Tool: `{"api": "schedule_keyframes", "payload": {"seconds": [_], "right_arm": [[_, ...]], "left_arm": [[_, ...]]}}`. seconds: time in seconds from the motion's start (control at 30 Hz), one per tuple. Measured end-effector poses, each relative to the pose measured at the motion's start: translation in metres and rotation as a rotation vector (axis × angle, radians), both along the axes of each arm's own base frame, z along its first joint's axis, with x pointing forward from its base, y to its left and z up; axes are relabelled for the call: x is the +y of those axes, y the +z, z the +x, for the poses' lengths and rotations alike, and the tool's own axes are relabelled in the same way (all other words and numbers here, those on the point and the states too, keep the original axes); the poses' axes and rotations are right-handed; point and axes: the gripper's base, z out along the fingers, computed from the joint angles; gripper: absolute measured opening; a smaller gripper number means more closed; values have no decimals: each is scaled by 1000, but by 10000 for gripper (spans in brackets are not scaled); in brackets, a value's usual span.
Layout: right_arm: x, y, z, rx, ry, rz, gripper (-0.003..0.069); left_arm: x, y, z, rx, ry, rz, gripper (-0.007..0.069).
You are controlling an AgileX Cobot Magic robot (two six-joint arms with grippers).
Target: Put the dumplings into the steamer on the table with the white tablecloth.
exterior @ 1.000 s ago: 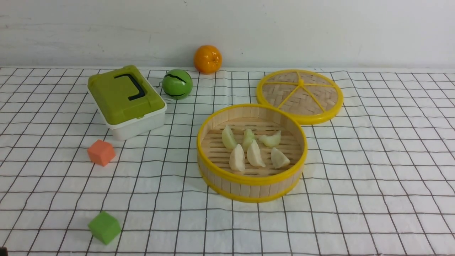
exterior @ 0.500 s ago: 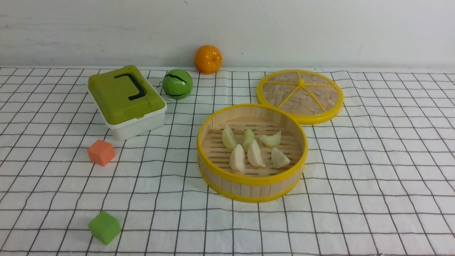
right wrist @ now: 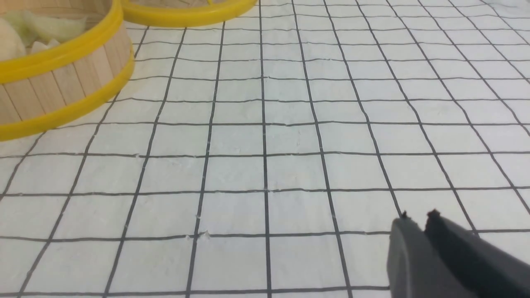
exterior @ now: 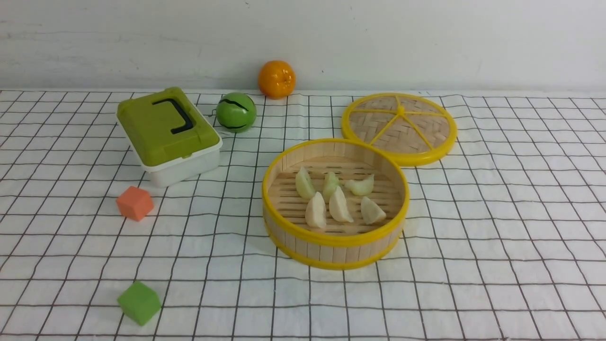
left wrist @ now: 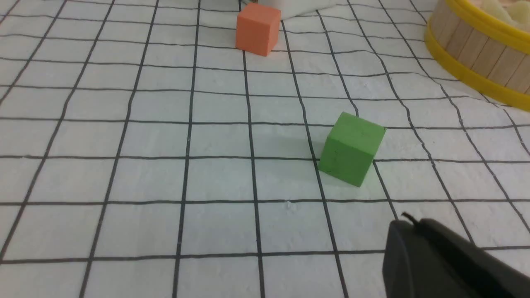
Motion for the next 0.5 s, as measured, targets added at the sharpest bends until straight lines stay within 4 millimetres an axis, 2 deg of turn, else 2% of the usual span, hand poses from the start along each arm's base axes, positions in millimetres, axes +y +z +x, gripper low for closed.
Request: {"api": "schedule_keyframes", "payload": {"seconds": [0.5], "right_arm": [[0, 0, 0, 0, 0, 0, 83]], "left_arm": [[0, 0, 0, 2, 4, -13, -12]]}}
